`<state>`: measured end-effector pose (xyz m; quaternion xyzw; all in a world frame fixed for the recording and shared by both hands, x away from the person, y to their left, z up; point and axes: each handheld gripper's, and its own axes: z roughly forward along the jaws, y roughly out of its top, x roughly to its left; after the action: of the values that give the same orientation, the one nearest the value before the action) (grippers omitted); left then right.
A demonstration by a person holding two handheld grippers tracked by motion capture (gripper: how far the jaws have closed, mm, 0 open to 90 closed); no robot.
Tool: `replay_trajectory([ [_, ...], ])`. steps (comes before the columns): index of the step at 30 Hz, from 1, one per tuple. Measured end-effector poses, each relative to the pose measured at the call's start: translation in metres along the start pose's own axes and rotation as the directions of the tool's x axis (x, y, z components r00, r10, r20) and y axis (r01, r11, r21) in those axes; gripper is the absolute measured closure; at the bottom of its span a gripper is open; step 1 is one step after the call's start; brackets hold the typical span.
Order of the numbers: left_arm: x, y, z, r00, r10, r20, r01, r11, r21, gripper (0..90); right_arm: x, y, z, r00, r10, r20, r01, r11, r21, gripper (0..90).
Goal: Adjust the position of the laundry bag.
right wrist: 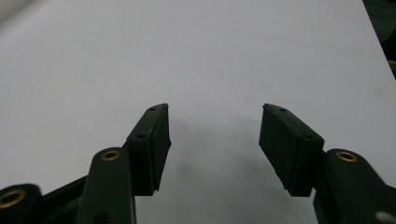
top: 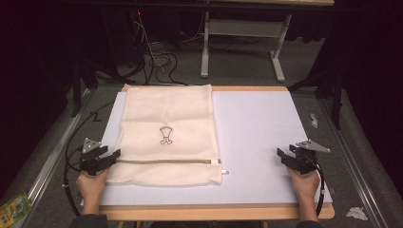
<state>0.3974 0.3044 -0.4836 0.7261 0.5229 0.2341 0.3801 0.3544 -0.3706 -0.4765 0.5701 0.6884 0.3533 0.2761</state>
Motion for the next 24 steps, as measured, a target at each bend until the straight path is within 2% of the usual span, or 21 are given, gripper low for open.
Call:
replay_trajectory([
  [13,-0.0008,-0.0001,0.0003,0.9999,0.001,0.01,-0.001,1.0,0.004,40.8,0.0002,0.0004,0.0011,1.0,0.001,0.003,-0.001,1.0,0.011,43.6],
  [24,0.0,0.0001,-0.0006,1.0,-0.001,-0.001,0.001,1.0,-0.005,39.3,-0.0004,0.0007,0.0013,1.0,0.0,0.002,0.0,1.0,0.014,44.1],
])
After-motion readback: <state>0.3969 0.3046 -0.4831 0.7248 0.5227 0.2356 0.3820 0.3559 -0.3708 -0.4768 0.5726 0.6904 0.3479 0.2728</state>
